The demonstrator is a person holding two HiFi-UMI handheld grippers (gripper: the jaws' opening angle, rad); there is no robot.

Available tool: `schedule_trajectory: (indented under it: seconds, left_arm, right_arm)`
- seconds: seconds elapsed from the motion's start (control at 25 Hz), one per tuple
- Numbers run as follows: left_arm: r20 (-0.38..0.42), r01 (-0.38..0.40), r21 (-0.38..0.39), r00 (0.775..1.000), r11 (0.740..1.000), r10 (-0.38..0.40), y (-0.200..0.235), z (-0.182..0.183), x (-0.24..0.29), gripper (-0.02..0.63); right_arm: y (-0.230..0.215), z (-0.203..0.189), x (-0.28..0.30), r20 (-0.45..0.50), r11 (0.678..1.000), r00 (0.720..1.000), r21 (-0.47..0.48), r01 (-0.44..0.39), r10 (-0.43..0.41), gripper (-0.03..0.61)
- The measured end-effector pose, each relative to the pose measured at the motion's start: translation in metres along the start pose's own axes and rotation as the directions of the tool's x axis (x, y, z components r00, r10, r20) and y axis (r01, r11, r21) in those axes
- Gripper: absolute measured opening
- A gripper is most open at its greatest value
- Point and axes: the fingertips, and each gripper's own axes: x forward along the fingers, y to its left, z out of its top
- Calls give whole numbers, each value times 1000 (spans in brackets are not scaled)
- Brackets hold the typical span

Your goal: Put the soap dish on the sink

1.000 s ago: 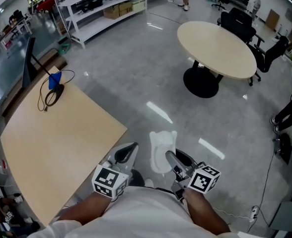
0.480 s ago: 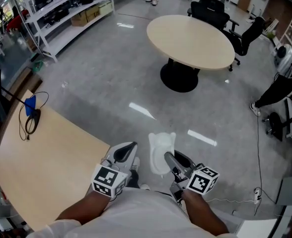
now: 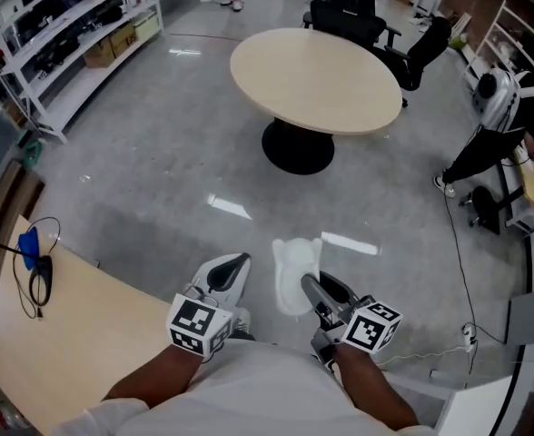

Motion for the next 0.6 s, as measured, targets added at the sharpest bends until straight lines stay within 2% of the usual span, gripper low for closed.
schedule_trajectory:
  seconds: [0.36,0.6]
  left_arm:
    - [-15,112,6,994,994,-112,39,6,46,8]
    - [-22,166,-10,986,986,-166,40,13,66,8]
  right_arm:
    - [-16,31,38,74,997,994,-5,82,-81,137]
    - [-25,42,36,96,990,986,15,138,-139,137]
